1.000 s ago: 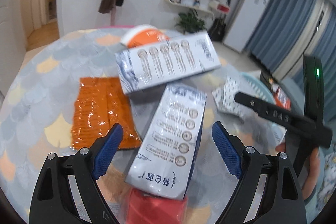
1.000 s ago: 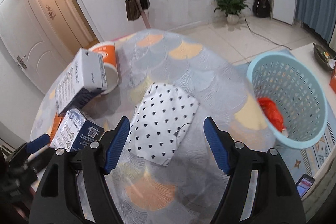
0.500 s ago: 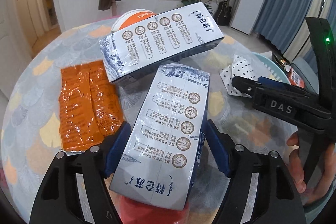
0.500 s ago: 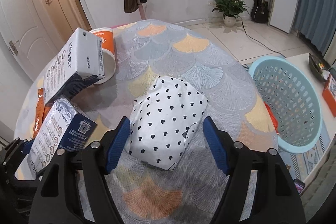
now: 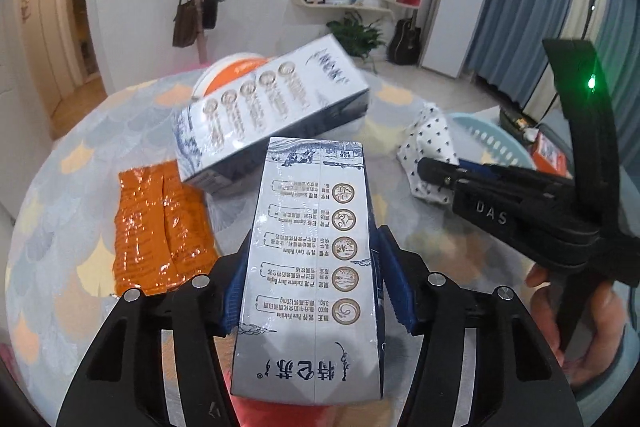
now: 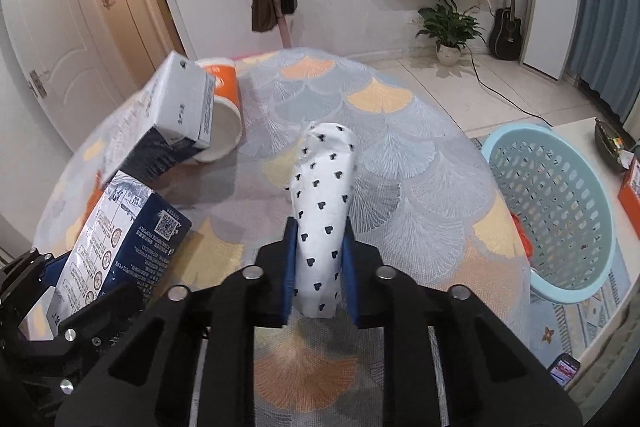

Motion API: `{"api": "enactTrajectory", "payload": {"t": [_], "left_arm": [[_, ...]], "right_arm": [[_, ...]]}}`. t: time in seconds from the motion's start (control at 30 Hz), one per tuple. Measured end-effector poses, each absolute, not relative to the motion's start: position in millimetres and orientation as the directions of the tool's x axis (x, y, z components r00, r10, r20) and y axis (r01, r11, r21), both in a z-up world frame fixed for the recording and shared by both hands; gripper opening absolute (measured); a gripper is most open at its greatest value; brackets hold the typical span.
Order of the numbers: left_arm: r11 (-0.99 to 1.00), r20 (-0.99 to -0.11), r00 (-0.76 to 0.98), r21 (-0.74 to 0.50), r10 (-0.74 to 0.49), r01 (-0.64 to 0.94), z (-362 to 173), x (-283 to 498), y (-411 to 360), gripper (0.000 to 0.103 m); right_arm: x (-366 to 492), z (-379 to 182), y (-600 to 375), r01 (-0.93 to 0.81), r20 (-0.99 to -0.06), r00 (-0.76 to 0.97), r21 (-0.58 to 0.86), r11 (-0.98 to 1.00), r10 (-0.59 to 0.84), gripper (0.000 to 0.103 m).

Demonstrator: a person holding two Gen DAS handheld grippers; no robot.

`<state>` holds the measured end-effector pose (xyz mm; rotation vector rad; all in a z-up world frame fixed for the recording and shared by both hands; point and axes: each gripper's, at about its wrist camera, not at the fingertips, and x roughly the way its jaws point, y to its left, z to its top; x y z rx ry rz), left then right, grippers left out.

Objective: Collect trash
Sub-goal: 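Carry carton and polka-dot paper over the blue basket and open both grippers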

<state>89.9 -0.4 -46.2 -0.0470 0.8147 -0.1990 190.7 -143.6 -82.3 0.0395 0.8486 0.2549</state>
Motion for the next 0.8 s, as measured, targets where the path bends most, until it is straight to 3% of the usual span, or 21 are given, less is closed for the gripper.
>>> {"api": "enactTrajectory", "payload": {"t": [0.4,0.8], "left_arm": [[0.948,-0.615,0.721,-0.211,-0.319,0.239,-12.6,75.6,-13.4,0.056],[0.93,-0.541,0.758,-0.177,-0.365,0.322,35.3,105.2,-67.0,0.056]], "right_arm": [[173.0,-59.2,-167.0,-0.232,-0.592,0.729,0.257,0.938,0.342,0.016],[160.4,-23.6,-217.5,-0.113,-0.537,0.813,0.234,0.966,0.225,0.016]]}}
